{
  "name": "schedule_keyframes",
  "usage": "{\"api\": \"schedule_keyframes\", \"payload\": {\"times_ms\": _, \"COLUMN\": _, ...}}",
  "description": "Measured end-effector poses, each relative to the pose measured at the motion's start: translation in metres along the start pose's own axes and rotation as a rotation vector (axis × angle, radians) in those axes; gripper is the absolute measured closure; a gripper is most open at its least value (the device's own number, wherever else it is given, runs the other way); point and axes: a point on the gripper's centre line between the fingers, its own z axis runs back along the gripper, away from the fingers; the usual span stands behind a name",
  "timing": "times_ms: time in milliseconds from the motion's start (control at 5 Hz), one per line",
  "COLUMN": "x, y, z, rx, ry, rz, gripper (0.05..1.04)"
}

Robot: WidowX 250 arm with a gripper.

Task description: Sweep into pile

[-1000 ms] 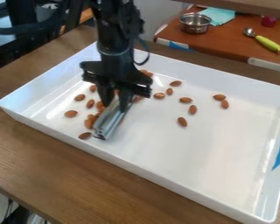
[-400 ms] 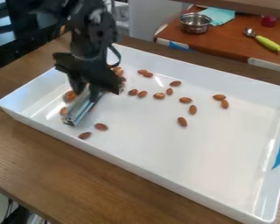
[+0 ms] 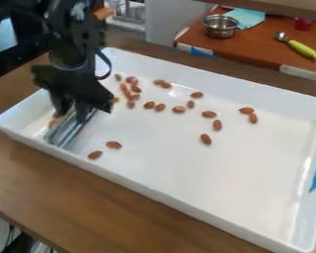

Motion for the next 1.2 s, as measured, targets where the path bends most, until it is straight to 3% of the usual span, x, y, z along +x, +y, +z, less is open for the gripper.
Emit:
{"api": "schedule_keyframes", "payload": {"times_ms": 200, "x": -0.001, "y": -0.016, "z": 0.036, "rx": -0.14, "ry": 0.001, "rz": 0.051, "gripper": 0.753}}
{"api": "schedule_keyframes", "payload": {"times_ms": 400, "x": 0.019, "y": -0.033, "z": 0.078, "rx": -0.268, "ry": -0.085, "rz": 0.101, "gripper": 0.753}}
{"api": "schedule_keyframes", "payload": {"times_ms": 600, "x": 0.023, "y": -0.065, "z": 0.102, "rx": -0.359, "ry": -0.101, "rz": 0.087, "gripper": 0.753}}
{"api": "schedule_keyframes", "payload": {"times_ms": 800, "x": 0.026, "y": -0.109, "z": 0.109, "rx": -0.364, "ry": -0.087, "rz": 0.052, "gripper": 0.753}}
{"api": "schedule_keyframes", "payload": {"times_ms": 1200, "x": 0.033, "y": -0.173, "z": 0.083, "rx": -0.327, "ry": -0.07, "rz": 0.047, "gripper": 0.753}}
